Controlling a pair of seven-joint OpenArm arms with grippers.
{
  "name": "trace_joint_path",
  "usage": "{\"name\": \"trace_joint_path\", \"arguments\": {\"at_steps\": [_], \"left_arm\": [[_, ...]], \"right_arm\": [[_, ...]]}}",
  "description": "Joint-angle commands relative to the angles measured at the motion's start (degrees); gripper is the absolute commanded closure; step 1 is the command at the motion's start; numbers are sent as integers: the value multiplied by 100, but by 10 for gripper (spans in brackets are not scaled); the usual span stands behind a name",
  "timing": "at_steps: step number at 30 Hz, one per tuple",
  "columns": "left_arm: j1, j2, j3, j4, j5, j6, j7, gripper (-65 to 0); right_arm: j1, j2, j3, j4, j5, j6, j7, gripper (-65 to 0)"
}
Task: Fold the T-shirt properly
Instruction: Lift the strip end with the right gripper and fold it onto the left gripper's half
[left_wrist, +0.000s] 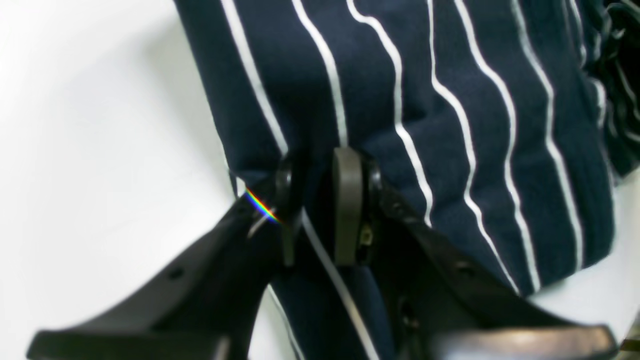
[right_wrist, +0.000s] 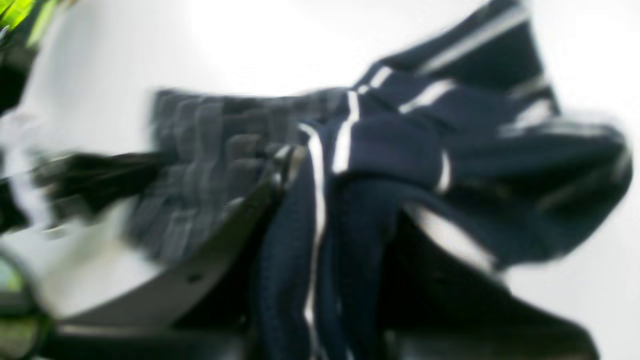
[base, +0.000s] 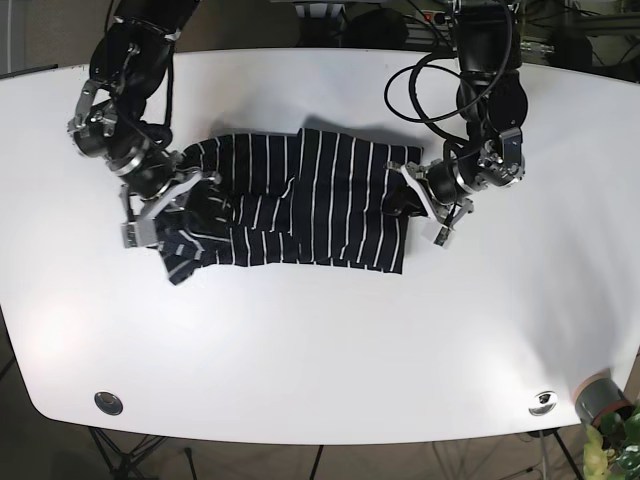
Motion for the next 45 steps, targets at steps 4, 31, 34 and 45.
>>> {"name": "trace_joint_path", "arguments": {"at_steps": [4,31,34,45], "left_arm": [[-7,34,84,-216,222,26,284,-101],[37,-1,260,-295,214,26,293,-101],[20,-1,260,-286,214,26,293,-101],[29,-1,181,540,170,-27,293,-99]], "right_arm": [[31,-443,-809,137,101,58,107,-35],[1077,-715,-1706,-1533,127,-794,125,-431],[1095,-706,-1864,-1515,136,-873,125,-461],[726,-425,-1899,-707,145,-873,125,-457]]}}
